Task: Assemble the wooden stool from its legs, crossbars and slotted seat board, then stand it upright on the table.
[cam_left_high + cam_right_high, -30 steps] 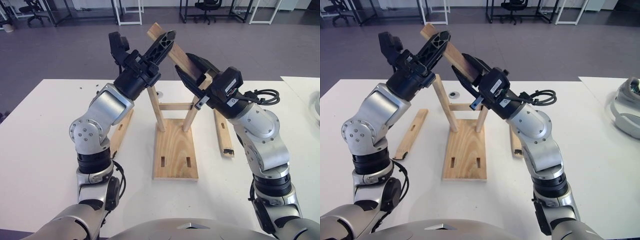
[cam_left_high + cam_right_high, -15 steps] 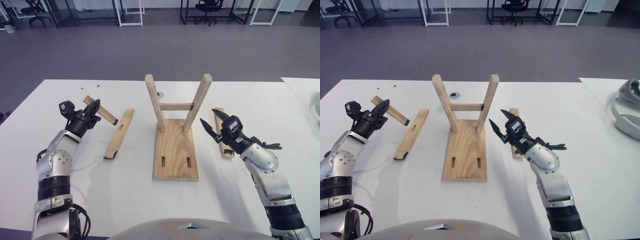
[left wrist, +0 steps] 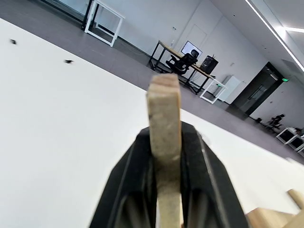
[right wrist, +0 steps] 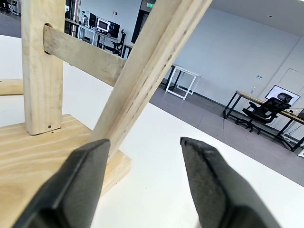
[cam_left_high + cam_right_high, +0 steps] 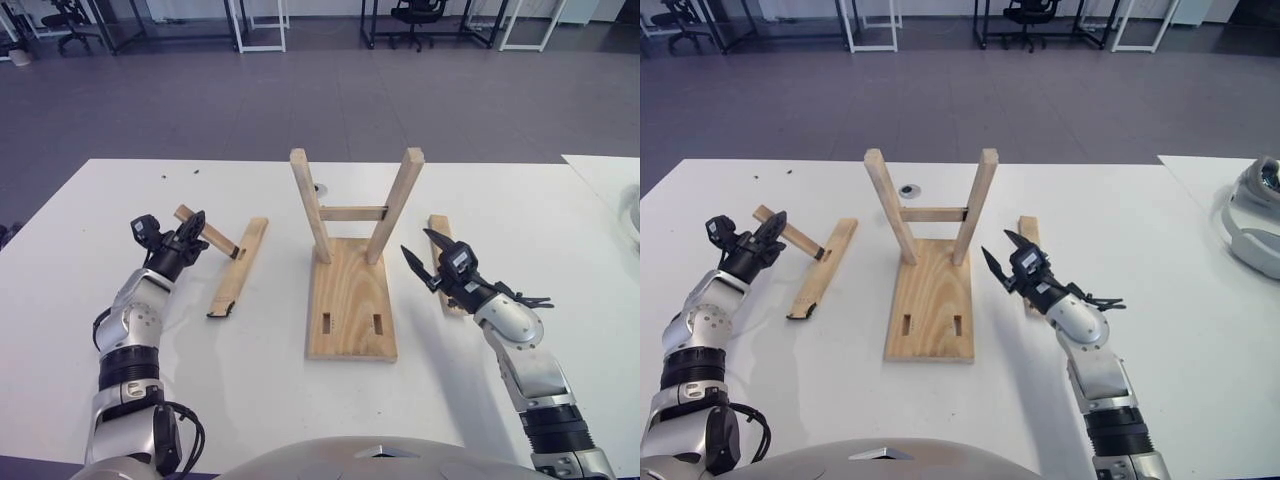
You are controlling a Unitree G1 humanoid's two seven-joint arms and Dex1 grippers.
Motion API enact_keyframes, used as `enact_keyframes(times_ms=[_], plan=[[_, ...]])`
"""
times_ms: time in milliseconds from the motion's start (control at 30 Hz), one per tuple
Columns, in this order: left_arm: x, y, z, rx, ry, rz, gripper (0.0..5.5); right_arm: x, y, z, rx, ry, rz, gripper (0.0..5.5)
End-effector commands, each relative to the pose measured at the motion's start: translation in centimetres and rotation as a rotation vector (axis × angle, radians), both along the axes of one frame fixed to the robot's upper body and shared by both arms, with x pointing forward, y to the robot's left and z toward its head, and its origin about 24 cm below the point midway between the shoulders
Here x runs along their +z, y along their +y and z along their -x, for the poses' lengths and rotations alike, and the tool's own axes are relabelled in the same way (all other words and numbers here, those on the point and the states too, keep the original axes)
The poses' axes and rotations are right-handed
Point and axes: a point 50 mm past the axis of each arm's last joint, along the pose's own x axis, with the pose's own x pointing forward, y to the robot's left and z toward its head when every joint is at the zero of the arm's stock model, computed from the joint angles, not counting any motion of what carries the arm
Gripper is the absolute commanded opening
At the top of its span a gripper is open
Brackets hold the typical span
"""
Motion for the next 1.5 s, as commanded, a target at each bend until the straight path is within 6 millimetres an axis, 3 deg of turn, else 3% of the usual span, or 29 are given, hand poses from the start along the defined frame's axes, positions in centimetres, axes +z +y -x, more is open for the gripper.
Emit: enact_keyframes(times_ms=[33,267,433,600,967,1100,1200,1367,1500], plan=[[-2.0,-0.4,0.6,-0.009,0.097,-0.027,0.39,0.1,0.3,-0.2,0.007,-0.015,0.011,2.75],[2.3,-0.4,-0.7,-0.005,-0.08,-0.027,0.39,0.0,0.2,-0.2,-0.001,-0.016,0.01,2.75],[1.9,-2.1,-0.4,-0.024,-0.063,0.02,0.39,-0.2,0.3,0.0,-0.003,-0.011,0.008,2.75],[0.8,-2.3,0.4,0.0,-0.019,0.029,0.39,-0.4,0.4,0.1,-0.008,-0.008,0.008,2.75],[-4.4,-1.6,2.0,0.039,0.225,-0.123,0.39,-0.4,0.6,-0.1,-0.014,-0.015,0.024,2.75],[-8.5,-0.8,5.6,-0.026,0.452,-0.347,0.4,-0.4,0.4,-0.1,-0.024,-0.024,0.047,2.75],[-10.7,-0.9,7.8,-0.088,0.557,-0.403,0.4,-0.4,0.4,-0.1,-0.022,-0.029,0.064,2.75],[-12.3,-2.6,8.7,-0.26,0.599,-0.504,0.4,-0.3,0.6,-0.3,-0.005,-0.042,0.094,2.75],[-12.1,-3.6,7.8,-0.359,0.593,-0.584,0.4,-0.3,0.8,-0.4,0.008,-0.048,0.112,2.75]])
